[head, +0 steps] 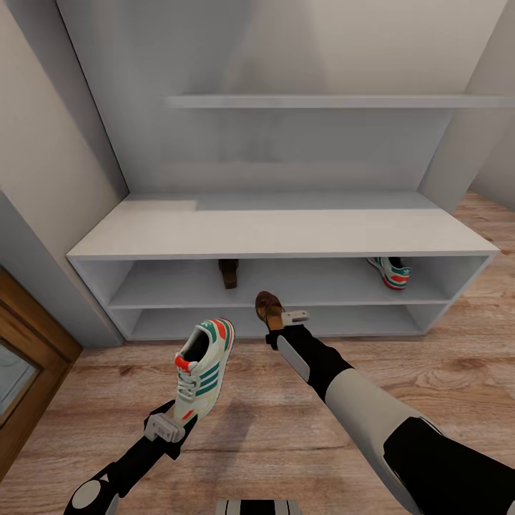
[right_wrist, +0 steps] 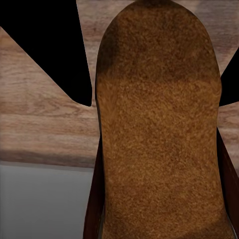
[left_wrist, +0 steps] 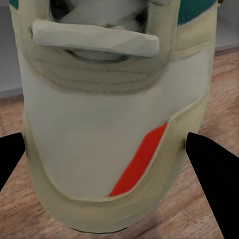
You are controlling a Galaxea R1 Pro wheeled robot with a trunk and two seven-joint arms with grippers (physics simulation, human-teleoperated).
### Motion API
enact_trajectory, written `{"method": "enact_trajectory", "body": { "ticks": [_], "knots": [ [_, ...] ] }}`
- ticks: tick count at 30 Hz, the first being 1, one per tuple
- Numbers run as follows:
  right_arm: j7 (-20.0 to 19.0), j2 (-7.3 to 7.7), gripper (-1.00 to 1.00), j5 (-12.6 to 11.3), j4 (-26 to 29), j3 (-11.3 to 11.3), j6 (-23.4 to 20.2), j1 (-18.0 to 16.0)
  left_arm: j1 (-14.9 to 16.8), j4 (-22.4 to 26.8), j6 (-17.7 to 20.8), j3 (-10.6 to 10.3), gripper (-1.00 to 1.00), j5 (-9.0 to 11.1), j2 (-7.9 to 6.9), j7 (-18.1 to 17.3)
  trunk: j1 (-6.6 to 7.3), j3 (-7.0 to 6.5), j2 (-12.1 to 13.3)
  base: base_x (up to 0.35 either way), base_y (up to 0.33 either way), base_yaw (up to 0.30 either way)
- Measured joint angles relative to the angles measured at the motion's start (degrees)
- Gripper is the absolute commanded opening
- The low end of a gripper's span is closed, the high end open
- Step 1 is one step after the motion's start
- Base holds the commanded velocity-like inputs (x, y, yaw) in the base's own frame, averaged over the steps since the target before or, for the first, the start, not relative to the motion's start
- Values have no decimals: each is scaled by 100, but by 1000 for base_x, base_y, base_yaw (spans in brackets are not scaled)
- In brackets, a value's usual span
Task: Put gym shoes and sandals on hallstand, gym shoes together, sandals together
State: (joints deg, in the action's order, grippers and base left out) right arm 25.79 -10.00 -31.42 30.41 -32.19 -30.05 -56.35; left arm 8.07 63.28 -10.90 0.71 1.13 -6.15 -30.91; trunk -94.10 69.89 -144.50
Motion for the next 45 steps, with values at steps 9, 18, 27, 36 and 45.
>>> {"method": "enact_trajectory", "body": {
  "ticks": [9, 18, 27, 36, 45],
  "knots": [
    [-20, 0, -100, -2, 15, -6, 1, 9, -1, 0, 0, 0, -100, 0, 0, -2, 0, 0, 0, 0, 0, 0],
    [-26, 0, -100, 1, 51, -14, 0, 13, -4, 0, 0, 4, -100, 0, 0, -1, 0, 0, 0, 0, 0, 0],
    [-27, 0, -100, 2, 81, -15, 0, 12, -1, 0, 0, 8, -100, 0, 0, 0, 0, 0, 0, 0, 0, 0],
    [-27, 0, -100, 10, 99, -16, 6, 18, -5, 0, 0, 9, -100, 0, 0, -2, 0, 0, 0, 0, 0, 0],
    [-27, 0, -100, 10, 105, -15, 8, 18, -3, -1, 0, 9, -100, 0, 0, -3, 0, 0, 0, 0, 0, 0]
  ]
}}
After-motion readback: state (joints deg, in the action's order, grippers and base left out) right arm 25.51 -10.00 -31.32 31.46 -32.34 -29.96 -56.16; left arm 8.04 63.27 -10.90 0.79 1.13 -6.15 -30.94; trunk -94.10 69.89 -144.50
